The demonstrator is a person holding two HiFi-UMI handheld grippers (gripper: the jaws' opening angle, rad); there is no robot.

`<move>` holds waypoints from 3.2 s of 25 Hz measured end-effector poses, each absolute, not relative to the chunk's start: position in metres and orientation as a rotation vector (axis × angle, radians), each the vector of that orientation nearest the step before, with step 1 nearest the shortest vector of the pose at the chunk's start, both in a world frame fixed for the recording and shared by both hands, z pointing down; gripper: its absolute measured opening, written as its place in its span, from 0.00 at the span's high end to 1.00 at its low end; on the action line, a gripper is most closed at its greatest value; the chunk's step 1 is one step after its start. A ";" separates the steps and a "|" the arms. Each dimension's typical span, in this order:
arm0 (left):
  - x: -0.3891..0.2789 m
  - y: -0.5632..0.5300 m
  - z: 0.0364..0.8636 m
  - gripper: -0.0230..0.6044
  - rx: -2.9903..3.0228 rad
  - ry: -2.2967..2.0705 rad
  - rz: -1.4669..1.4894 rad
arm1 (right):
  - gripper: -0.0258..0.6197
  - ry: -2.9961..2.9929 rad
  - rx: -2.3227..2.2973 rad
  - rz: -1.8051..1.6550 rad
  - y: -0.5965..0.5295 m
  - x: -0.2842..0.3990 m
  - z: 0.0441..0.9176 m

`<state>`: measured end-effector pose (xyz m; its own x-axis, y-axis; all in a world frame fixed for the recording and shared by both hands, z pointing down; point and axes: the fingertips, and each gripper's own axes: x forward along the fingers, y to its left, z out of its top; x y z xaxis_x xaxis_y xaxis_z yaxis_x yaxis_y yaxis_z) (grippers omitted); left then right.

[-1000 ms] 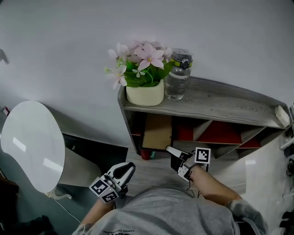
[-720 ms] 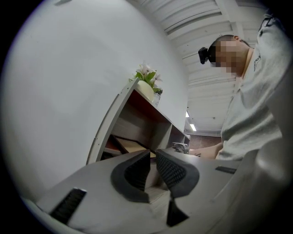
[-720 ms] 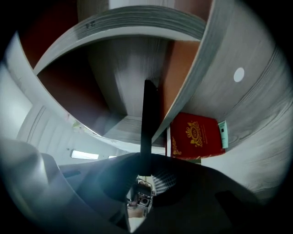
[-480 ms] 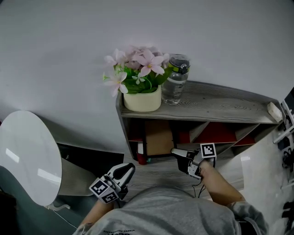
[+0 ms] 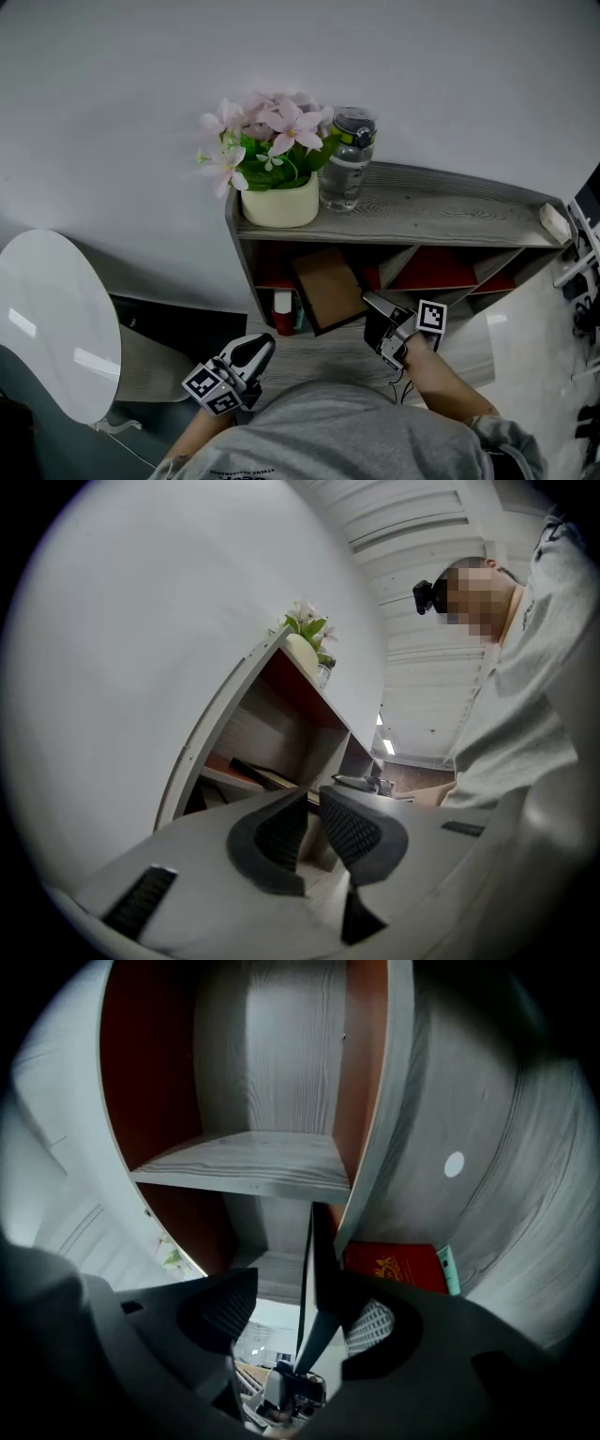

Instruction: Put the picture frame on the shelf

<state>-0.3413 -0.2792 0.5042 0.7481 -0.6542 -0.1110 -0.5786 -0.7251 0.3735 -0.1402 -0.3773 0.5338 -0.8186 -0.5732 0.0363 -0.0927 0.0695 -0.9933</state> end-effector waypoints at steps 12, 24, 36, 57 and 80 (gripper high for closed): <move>-0.336 -0.271 0.507 0.89 2.614 -0.951 -0.335 | 0.46 2.202 -0.432 -1.944 -0.316 -0.202 0.553; -0.334 -0.258 0.512 0.89 2.604 -0.957 -0.326 | 0.86 2.303 -0.198 -1.989 -0.306 -0.217 0.541; -0.328 -0.255 0.509 0.89 2.613 -0.932 -0.336 | 0.86 2.411 0.202 -2.218 -0.297 -0.225 0.535; -0.329 -0.256 0.514 0.89 2.597 -0.917 -0.347 | 0.79 2.300 -0.744 -1.745 -0.351 -0.152 0.525; -0.330 -0.256 0.520 0.89 2.581 -0.901 -0.349 | 0.56 2.678 -1.527 -0.885 -0.430 -0.162 0.501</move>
